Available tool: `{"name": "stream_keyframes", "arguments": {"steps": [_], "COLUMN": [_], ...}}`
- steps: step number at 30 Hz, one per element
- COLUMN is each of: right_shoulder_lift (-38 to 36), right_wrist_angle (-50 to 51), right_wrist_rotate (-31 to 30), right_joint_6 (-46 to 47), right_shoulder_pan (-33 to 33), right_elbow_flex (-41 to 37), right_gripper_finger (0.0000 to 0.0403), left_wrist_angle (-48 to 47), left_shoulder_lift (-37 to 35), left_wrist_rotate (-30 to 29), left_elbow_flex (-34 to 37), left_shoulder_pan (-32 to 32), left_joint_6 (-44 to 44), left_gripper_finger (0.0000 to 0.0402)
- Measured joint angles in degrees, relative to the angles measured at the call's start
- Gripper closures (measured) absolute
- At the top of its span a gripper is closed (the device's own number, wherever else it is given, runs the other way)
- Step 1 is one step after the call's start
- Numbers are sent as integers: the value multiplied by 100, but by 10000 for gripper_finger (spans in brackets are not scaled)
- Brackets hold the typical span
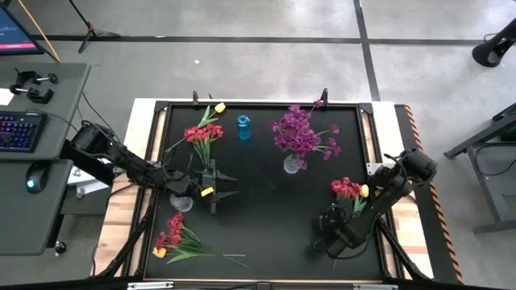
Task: Sort flowers into vase by color
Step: Put the right red flowers into the blue vase
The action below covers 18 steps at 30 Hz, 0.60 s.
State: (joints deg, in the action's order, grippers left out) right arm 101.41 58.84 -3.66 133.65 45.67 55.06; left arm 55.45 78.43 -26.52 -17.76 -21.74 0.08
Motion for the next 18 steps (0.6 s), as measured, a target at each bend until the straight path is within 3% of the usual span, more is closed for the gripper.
{"name": "stream_keyframes", "arguments": {"steps": [7,9,14,18], "right_shoulder_lift": [8,16,55,55], "right_wrist_angle": [-103,-69,713,1156], "right_wrist_rotate": [-105,-104,-364,-1165], "right_joint_6": [-385,-582,-1066,-1934], "right_shoulder_pan": [-27,-29,-22,-9], "right_elbow_flex": [-57,27,752,1576], "right_gripper_finger": [255,279,388,389], "left_wrist_angle": [-20,-16,170,164], "left_shoulder_lift": [0,0,-72,-376], "left_wrist_rotate": [0,-2,2,31], "left_elbow_flex": [0,0,-2,-7], "left_shoulder_pan": [-2,-2,-103,-320], "left_joint_6": [6,7,62,301], "left_gripper_finger": [225,225,225,225]}}
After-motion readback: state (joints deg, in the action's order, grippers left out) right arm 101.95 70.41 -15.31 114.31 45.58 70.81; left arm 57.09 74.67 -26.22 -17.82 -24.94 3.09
